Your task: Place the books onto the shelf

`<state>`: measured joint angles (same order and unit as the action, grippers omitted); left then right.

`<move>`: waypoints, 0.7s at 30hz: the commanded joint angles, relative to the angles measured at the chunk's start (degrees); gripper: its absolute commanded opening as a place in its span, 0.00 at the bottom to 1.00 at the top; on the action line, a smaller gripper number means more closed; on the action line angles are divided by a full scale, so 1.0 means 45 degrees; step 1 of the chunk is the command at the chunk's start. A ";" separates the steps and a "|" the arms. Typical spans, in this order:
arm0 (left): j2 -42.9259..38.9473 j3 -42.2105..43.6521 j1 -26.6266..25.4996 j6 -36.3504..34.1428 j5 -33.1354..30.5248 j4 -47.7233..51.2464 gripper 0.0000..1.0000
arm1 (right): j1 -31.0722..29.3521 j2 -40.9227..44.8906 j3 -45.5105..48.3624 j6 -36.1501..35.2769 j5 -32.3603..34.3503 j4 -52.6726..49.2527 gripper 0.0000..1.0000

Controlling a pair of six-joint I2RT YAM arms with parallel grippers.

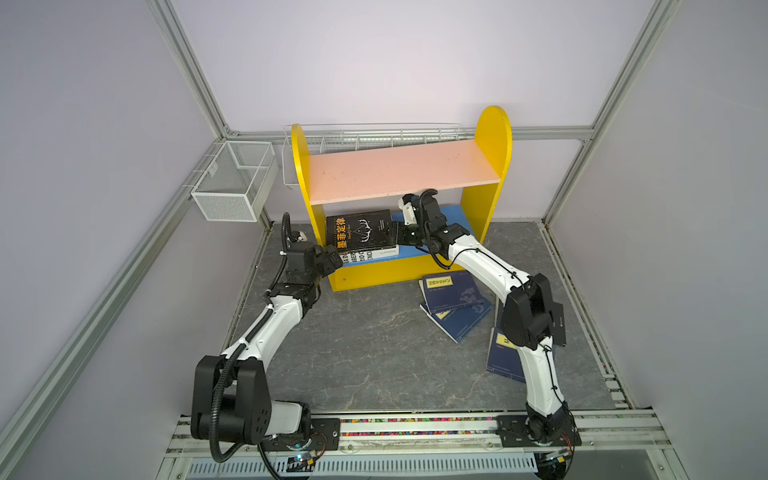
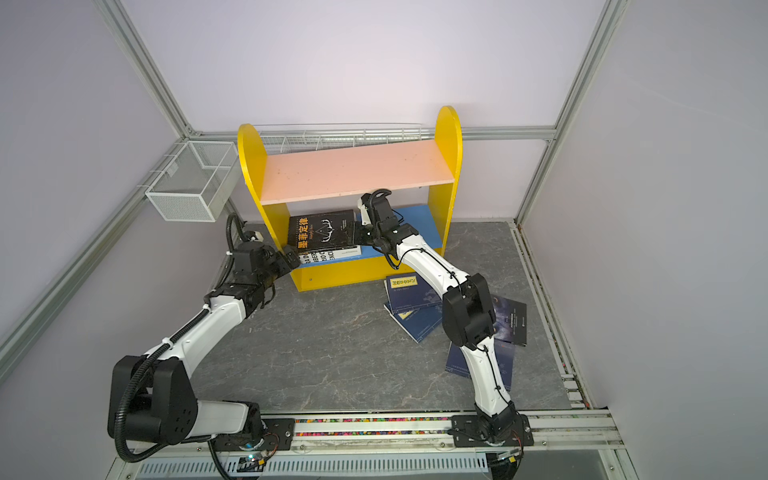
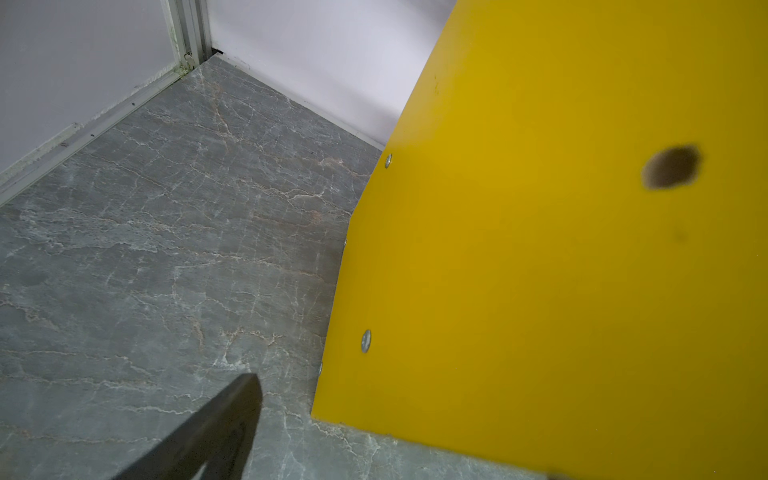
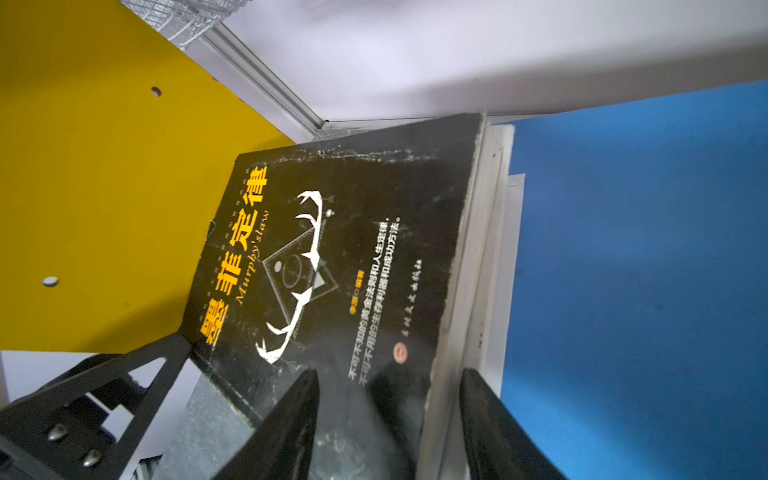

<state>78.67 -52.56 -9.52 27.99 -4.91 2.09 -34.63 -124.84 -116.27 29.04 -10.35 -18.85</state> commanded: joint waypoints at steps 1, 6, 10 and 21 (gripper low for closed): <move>-0.0309 0.0055 -0.0065 -0.0074 0.0008 0.0396 1.00 | 0.0065 0.0457 -0.0293 -0.0394 0.0050 0.0158 0.46; -0.0675 0.0177 -0.0072 -0.0126 0.0259 0.0318 1.00 | -0.0027 0.0335 -0.0295 -0.0466 -0.0338 0.0616 0.37; -0.0988 0.0266 -0.0072 -0.0109 0.0436 0.0309 1.00 | -0.0155 0.0196 -0.0434 -0.0611 -0.0725 0.1021 0.37; -0.1581 0.0496 -0.0070 0.0008 0.0515 0.0452 1.00 | -0.0264 -0.0341 -0.1002 -0.0569 -0.1269 0.1176 0.38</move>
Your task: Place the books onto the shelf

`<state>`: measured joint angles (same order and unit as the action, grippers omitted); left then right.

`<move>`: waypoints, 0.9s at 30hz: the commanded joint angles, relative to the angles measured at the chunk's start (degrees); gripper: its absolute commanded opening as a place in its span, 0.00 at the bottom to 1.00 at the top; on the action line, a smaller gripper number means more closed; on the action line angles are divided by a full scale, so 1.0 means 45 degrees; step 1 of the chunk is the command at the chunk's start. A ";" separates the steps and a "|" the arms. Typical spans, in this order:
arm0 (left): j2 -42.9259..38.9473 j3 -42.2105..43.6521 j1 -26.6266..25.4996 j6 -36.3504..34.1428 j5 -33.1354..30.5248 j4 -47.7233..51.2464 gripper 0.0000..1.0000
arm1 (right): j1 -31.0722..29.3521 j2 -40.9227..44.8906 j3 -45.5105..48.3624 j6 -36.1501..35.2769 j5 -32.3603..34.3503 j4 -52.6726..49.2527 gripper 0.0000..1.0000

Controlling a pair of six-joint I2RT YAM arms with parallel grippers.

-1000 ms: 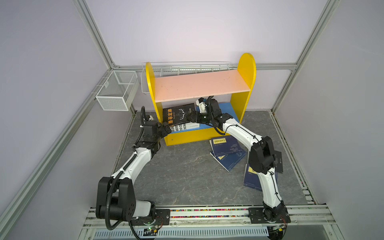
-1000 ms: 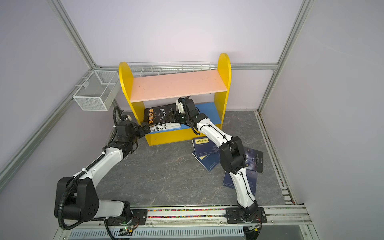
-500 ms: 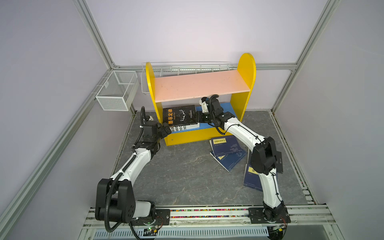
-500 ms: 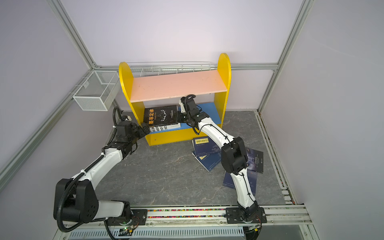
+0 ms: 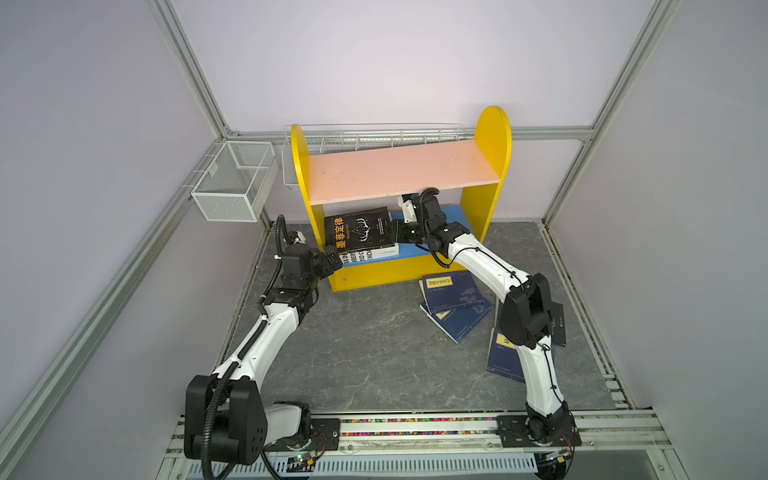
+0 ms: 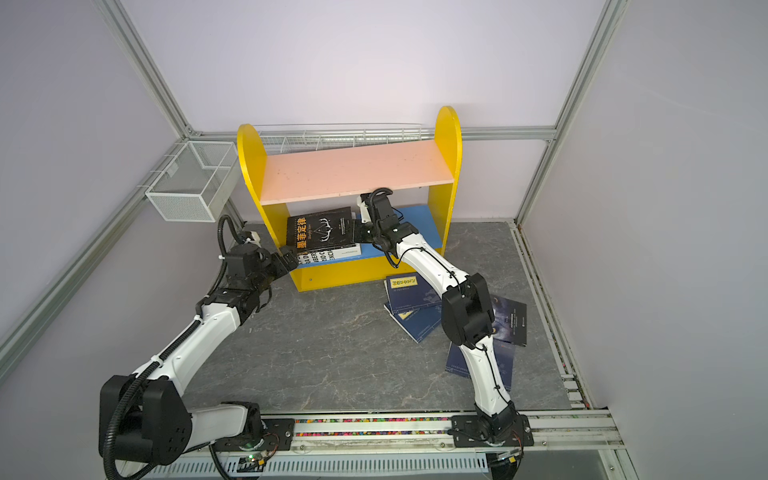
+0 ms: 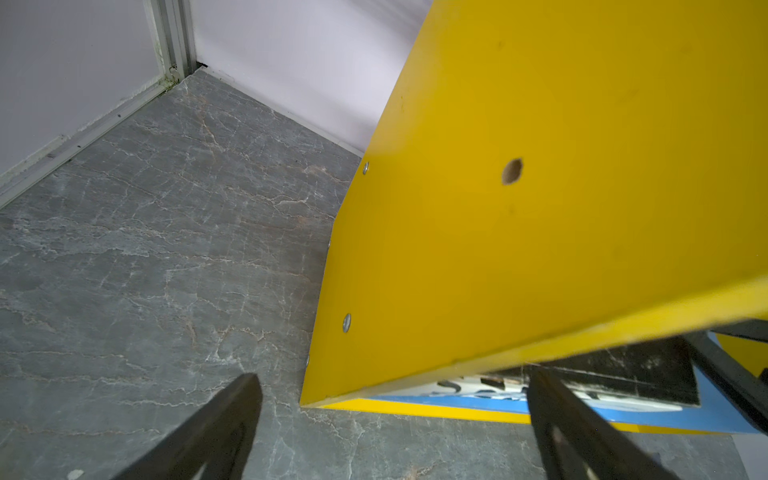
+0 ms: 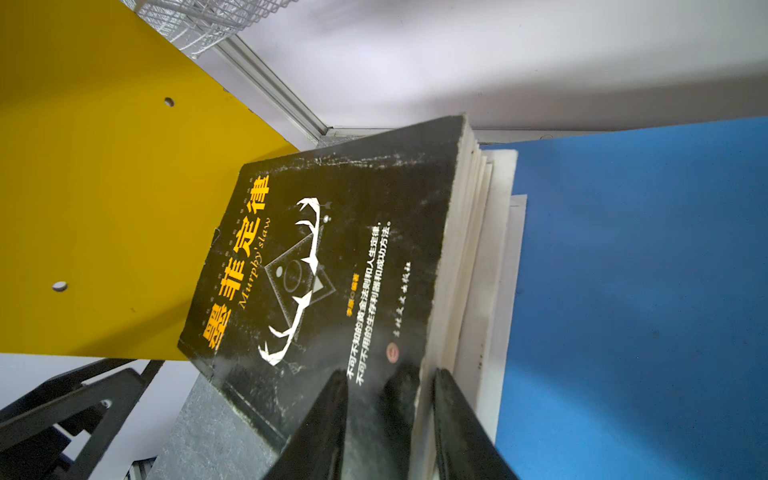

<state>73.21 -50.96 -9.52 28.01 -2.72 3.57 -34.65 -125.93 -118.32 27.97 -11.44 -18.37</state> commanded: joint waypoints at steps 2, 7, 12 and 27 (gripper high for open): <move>-0.0500 0.0140 -0.0072 -0.0011 -0.0054 0.0163 1.00 | -0.0266 -0.0269 -0.0745 -0.0297 -0.1044 0.0937 0.41; -0.0870 0.0149 -0.0071 -0.0084 -0.0147 0.0410 1.00 | -0.0219 -0.0381 -0.0892 -0.0387 -0.0943 0.0752 0.46; -0.1761 0.0210 -0.0072 -0.0278 0.0000 0.0844 0.99 | -0.0238 0.0389 -0.0774 -0.1528 -0.0881 0.0490 0.57; -0.5788 0.0833 -0.0150 0.0110 0.2394 0.4010 0.99 | -0.0178 0.5888 0.5215 -0.2569 0.1605 0.0997 0.78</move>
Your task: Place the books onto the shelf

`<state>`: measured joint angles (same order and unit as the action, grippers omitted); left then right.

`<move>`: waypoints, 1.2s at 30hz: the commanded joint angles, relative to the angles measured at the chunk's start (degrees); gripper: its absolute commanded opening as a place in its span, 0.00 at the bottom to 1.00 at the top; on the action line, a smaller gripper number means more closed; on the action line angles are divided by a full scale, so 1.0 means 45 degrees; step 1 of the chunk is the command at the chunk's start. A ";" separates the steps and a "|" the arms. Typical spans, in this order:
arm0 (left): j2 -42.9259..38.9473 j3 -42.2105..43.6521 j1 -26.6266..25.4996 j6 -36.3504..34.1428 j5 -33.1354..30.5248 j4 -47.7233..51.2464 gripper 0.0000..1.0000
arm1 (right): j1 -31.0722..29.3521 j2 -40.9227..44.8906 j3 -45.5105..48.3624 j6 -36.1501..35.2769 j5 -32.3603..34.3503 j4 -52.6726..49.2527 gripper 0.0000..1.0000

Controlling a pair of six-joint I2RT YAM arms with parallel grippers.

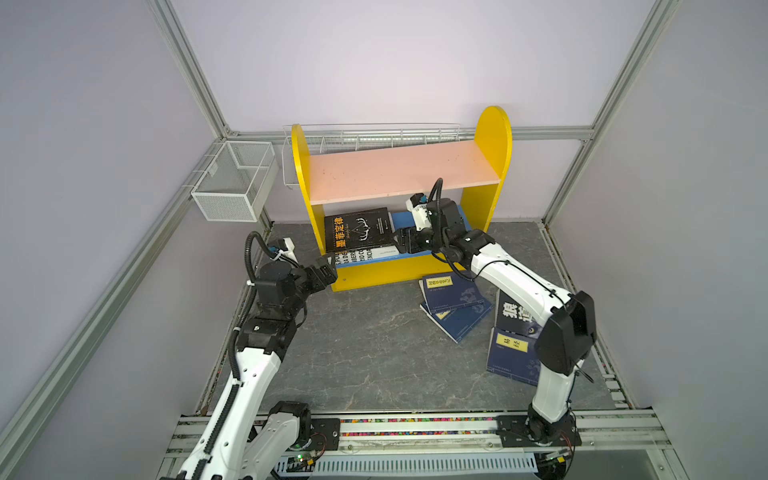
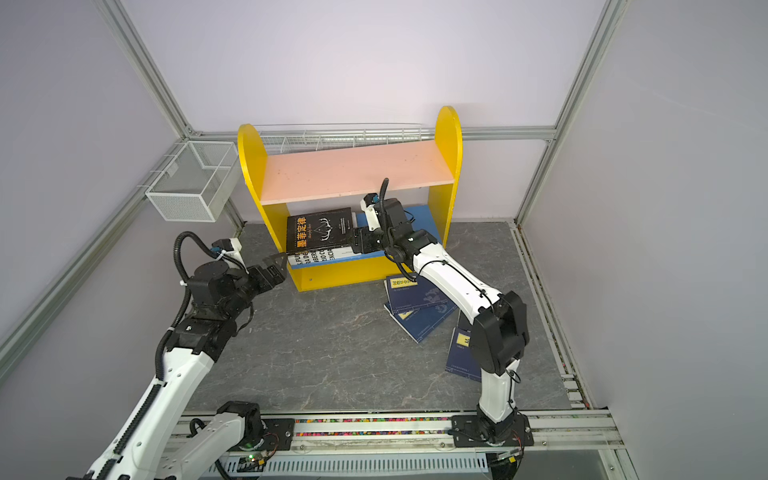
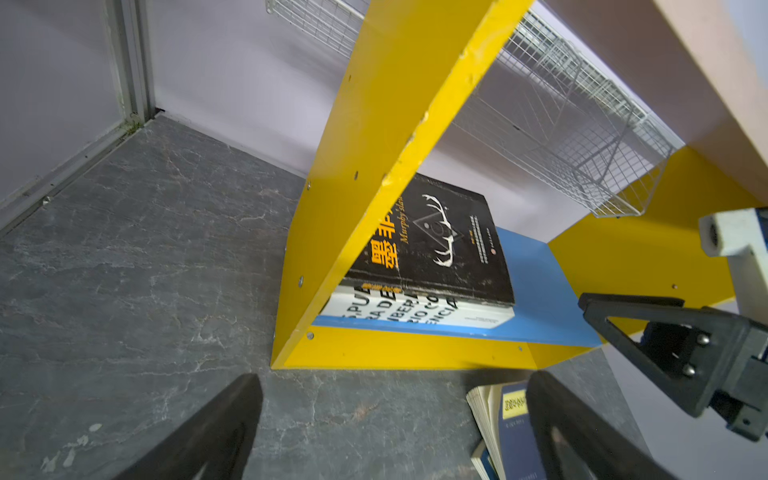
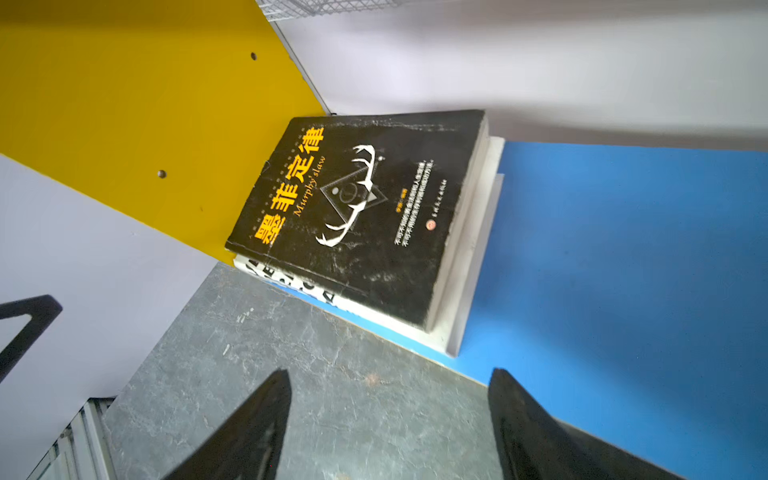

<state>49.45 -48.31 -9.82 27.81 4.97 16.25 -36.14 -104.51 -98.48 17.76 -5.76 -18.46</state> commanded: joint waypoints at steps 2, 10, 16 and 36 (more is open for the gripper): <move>-0.0890 0.0387 -0.0155 0.0372 0.1044 0.1530 0.99 | 0.0275 0.2024 0.1958 -0.0197 0.0313 0.0962 0.78; -0.0666 0.1653 -0.2975 0.1727 0.1082 0.0659 0.99 | 0.0741 0.5457 0.6083 0.0006 0.1912 -0.0067 0.92; 0.1537 0.2201 -0.6656 0.2619 -0.0249 -0.2360 0.99 | 0.2236 0.7334 0.8675 0.0908 0.3685 -0.1223 0.99; 1.5678 -0.9088 -1.1096 0.0931 0.1329 -0.4166 0.97 | 1.3780 0.5464 1.0244 0.1639 -0.0329 -0.1328 0.90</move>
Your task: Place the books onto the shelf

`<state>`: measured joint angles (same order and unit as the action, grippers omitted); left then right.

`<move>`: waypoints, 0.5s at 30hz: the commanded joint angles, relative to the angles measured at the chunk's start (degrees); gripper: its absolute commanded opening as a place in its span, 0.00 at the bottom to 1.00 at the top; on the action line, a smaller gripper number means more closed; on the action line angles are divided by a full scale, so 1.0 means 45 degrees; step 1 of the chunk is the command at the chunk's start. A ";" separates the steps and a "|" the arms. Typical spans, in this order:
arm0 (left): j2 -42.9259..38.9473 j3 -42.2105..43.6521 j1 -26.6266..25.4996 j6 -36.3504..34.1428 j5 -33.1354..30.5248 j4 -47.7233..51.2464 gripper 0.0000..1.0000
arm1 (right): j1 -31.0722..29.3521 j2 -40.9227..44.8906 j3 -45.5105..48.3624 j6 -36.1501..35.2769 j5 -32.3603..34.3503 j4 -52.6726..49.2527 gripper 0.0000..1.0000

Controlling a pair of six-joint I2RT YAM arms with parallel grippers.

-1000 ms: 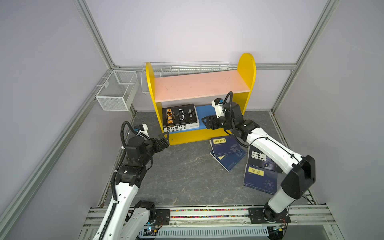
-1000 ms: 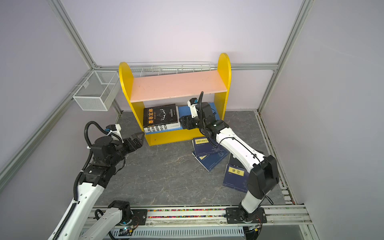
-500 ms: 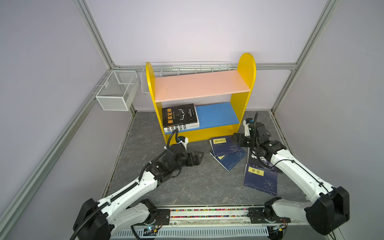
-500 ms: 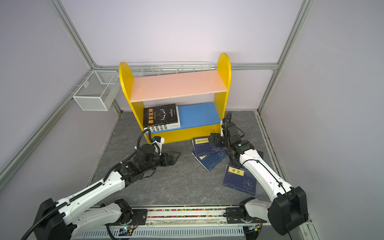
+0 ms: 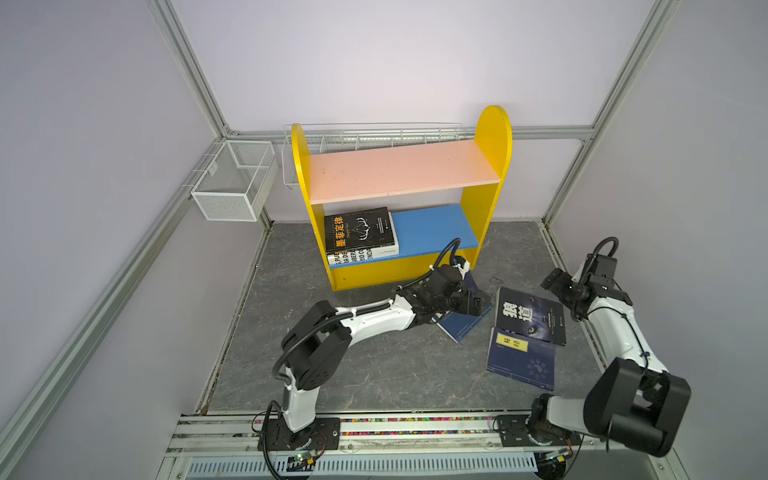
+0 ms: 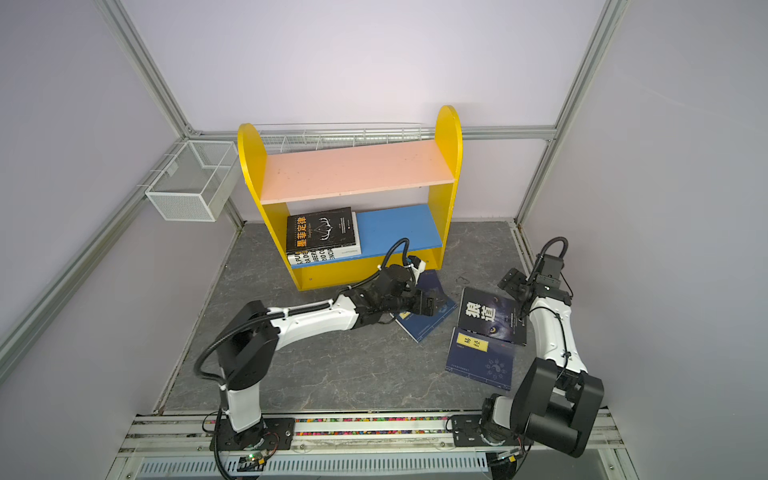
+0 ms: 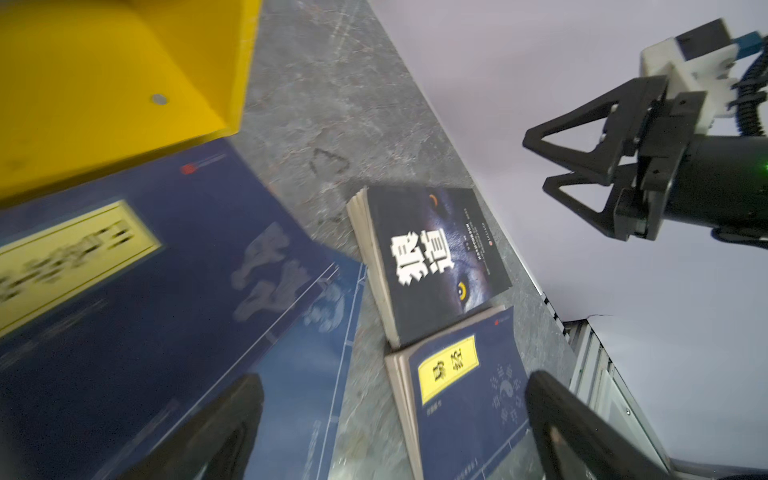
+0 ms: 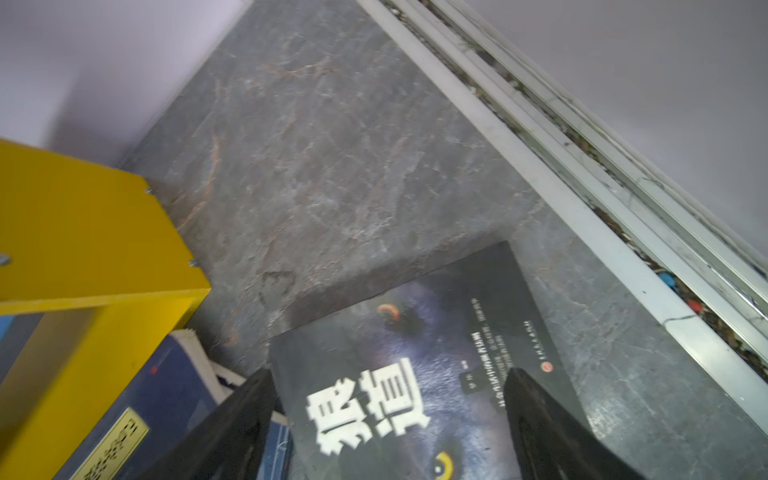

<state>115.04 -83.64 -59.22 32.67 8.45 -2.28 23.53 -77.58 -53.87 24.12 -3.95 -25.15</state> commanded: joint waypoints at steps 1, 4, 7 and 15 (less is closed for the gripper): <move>0.1688 -0.1817 -0.0140 -0.0035 0.0603 -0.0054 0.95 | 0.0760 -0.0706 0.0494 0.0397 -0.0904 0.0430 0.90; 0.3091 -0.3135 -0.0199 0.0133 0.0523 -0.0118 0.95 | 0.1002 -0.1195 0.1018 0.0790 -0.1135 0.1209 0.91; 0.4205 -0.4258 -0.0219 0.0255 0.0377 -0.0060 0.94 | 0.1002 -0.1945 0.1111 0.0890 -0.1429 0.1587 0.94; 0.6601 -0.6569 -0.0424 0.1404 0.0434 0.0215 0.93 | 0.1032 -0.3807 0.1111 0.1590 -0.1734 0.2088 0.98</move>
<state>141.38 -109.93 -60.38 36.45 10.20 -2.87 28.01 -91.31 -49.93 28.95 -9.58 -16.47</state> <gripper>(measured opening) 0.936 0.971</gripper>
